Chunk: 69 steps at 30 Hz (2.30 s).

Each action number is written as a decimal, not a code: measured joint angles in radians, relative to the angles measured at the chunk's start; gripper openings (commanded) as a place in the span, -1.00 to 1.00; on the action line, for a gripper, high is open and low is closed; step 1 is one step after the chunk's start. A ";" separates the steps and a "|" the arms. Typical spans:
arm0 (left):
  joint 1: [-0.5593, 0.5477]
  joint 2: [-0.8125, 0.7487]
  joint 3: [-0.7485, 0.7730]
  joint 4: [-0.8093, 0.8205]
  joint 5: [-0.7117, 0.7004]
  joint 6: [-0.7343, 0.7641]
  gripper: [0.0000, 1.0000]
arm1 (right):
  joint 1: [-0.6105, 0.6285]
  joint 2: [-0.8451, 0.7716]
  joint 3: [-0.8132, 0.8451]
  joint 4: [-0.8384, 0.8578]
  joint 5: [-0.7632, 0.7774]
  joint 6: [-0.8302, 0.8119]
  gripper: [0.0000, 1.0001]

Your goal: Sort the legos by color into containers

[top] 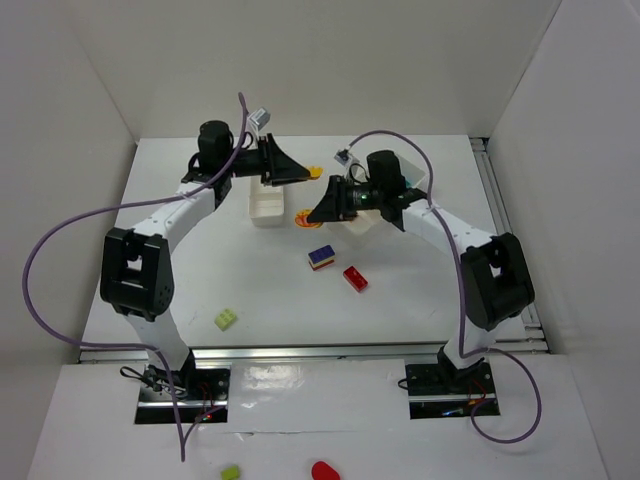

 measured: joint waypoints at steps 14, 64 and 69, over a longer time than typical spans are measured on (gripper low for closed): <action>-0.179 0.265 0.405 -0.534 -0.378 0.343 -1.00 | -0.146 -0.243 -0.099 -0.265 0.605 -0.059 -0.85; 0.333 -0.367 0.152 -1.147 -1.078 0.525 0.58 | 0.774 0.443 0.340 -0.349 0.785 -0.502 0.79; 0.349 -0.367 0.151 -1.148 -1.064 0.542 0.58 | 0.773 0.486 0.377 -0.342 0.817 -0.530 0.79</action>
